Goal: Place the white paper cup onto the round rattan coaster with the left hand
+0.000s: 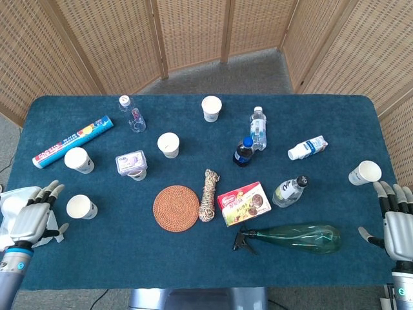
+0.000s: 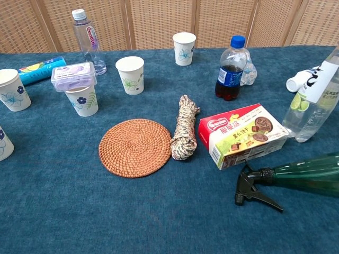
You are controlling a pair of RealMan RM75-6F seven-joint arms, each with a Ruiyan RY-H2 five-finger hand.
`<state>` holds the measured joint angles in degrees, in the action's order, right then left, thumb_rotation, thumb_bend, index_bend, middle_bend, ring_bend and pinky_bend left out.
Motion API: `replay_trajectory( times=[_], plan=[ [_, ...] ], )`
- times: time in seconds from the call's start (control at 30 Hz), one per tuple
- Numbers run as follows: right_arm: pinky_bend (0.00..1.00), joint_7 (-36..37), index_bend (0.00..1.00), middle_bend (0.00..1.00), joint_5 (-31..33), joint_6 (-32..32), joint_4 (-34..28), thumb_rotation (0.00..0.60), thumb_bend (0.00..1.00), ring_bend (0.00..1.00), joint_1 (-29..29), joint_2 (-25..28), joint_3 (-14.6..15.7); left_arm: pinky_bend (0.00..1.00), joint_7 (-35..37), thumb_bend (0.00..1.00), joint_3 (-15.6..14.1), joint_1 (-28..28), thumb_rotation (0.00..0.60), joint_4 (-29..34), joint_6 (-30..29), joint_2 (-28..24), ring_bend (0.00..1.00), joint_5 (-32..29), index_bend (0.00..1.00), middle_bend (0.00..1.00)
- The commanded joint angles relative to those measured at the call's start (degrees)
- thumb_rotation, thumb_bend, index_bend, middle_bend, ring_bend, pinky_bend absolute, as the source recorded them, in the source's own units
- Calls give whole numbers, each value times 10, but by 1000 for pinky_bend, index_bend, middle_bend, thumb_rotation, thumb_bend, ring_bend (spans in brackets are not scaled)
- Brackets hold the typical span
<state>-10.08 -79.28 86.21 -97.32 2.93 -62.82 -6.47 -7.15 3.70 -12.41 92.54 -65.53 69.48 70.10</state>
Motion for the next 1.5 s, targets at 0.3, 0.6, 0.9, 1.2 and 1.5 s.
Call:
replay_trajectory(
  times=[0.3,0.6,0.9,1.2,1.5],
  plan=[
    [87,6,0,0,1,0,0,600,2,0,-1,1,-1,0,-1,300,8,-27,600,-5,23,31,0,-10,0,0],
    [87,9,0,0,2,-2,1,600,2,0,0,1,-1,241,-22,308,14,-39,600,-19,12,59,110,-15,49,157],
    [87,10,0,0,3,-3,2,600,2,0,0,1,-1,469,-65,348,15,-47,600,-22,-1,86,413,-29,285,476],
    [87,9,0,0,3,-4,2,600,2,0,0,1,-1,479,-38,349,18,-42,600,-1,-33,81,429,2,281,490],
    [86,4,0,0,2,-5,2,600,2,0,1,-1,1,473,-25,346,41,-73,600,45,-26,86,422,26,259,480]
  ],
)
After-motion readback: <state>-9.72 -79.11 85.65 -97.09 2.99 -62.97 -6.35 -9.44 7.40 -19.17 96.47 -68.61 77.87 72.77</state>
